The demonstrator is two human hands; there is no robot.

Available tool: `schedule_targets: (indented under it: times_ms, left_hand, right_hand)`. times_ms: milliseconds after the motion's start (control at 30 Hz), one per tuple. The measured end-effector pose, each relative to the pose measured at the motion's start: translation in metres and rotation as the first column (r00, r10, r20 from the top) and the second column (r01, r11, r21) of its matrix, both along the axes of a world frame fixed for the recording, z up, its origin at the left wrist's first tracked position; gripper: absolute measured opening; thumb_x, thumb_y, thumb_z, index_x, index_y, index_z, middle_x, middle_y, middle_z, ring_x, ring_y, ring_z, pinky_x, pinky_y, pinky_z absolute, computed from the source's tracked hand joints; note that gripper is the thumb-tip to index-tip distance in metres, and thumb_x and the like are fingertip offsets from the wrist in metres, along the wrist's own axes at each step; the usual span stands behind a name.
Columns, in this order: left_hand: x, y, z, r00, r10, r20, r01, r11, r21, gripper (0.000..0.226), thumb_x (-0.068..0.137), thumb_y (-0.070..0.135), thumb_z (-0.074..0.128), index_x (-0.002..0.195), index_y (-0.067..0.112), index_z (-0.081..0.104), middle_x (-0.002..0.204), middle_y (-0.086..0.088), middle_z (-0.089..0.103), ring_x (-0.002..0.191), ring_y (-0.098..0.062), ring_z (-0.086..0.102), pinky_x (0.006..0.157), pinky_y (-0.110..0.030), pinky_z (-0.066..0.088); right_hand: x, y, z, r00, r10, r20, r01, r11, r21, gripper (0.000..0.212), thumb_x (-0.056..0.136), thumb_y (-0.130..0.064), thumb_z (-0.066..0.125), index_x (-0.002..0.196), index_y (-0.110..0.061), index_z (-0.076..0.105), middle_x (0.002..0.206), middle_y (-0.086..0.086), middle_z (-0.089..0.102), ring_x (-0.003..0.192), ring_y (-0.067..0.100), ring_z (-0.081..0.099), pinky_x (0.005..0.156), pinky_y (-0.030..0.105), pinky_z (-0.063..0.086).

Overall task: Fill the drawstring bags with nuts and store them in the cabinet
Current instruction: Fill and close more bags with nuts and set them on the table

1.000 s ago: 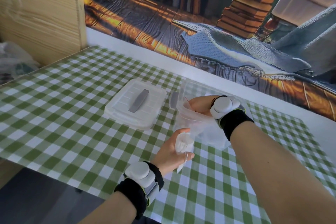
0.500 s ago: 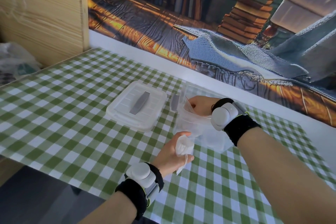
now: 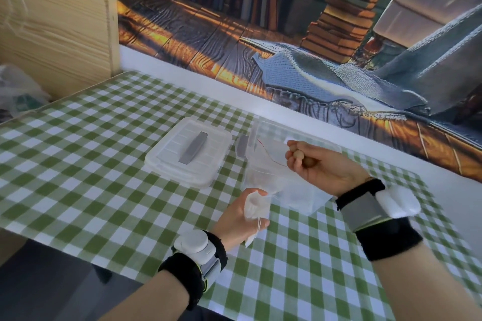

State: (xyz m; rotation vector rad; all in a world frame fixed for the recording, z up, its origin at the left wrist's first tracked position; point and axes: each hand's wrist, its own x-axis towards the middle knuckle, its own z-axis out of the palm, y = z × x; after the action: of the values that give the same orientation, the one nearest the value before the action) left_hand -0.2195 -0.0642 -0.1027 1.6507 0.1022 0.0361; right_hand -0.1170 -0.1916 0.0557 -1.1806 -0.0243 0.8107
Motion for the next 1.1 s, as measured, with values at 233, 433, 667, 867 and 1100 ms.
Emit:
schedule_targets:
  times_ms: [233, 433, 667, 867, 1100]
  left_hand:
    - [-0.004, -0.005, 0.003, 0.999, -0.039, 0.003, 0.039, 0.999, 0.022, 0.046, 0.07, 0.028, 0.066, 0.108, 0.048, 0.048, 0.093, 0.008, 0.054, 0.082, -0.014, 0.055, 0.07, -0.032, 0.05]
    - [-0.005, -0.006, 0.005, 1.0, -0.021, 0.017, 0.02, 0.999, 0.029, 0.045, 0.067, 0.029, 0.065, 0.107, 0.044, 0.05, 0.103, -0.004, 0.058, 0.095, -0.024, 0.059, 0.079, -0.037, 0.054]
    - [-0.003, -0.004, 0.001, 0.997, -0.04, 0.063, 0.036, 0.997, 0.067, 0.045, 0.083, 0.01, 0.066, 0.109, 0.04, 0.046, 0.091, 0.013, 0.056, 0.081, 0.005, 0.054, 0.071, -0.01, 0.047]
    - [-0.003, -0.003, 0.001, 0.996, -0.032, 0.085, 0.026, 0.997, 0.079, 0.043, 0.083, 0.013, 0.066, 0.099, 0.046, 0.044, 0.087, 0.016, 0.051, 0.075, 0.009, 0.053, 0.062, -0.007, 0.045]
    - [-0.001, -0.003, -0.001, 0.996, -0.033, 0.083, 0.028, 0.998, 0.061, 0.04, 0.079, 0.019, 0.068, 0.109, 0.037, 0.049, 0.092, 0.011, 0.058, 0.088, -0.009, 0.059, 0.078, -0.028, 0.052]
  right_hand:
    - [-0.041, -0.022, -0.027, 0.971, 0.21, 0.115, -0.172, 0.946, -0.275, 0.018, 0.095, -0.01, 0.044, 0.092, -0.004, 0.06, 0.062, 0.006, 0.054, 0.059, 0.013, 0.053, 0.048, 0.015, 0.048]
    - [-0.051, -0.019, -0.045, 0.969, 0.245, 0.027, -0.22, 0.91, -0.351, 0.019, 0.098, -0.013, 0.043, 0.09, -0.006, 0.059, 0.065, 0.006, 0.05, 0.054, 0.01, 0.05, 0.045, 0.014, 0.044]
    - [-0.051, 0.0, -0.037, 0.899, 0.391, 0.199, -0.234, 0.81, -0.538, 0.014, 0.097, -0.016, 0.047, 0.089, -0.009, 0.056, 0.057, -0.001, 0.052, 0.052, 0.008, 0.05, 0.047, 0.015, 0.042]
    - [-0.05, 0.011, -0.036, 0.811, 0.486, 0.326, -0.13, 0.693, -0.709, 0.014, 0.095, -0.02, 0.051, 0.09, -0.01, 0.059, 0.058, -0.005, 0.056, 0.049, 0.004, 0.051, 0.049, 0.014, 0.042]
    - [-0.047, 0.013, -0.038, 0.765, 0.522, 0.378, -0.071, 0.651, -0.756, 0.021, 0.095, -0.025, 0.052, 0.101, -0.007, 0.062, 0.061, -0.001, 0.058, 0.048, 0.008, 0.049, 0.049, 0.015, 0.043]
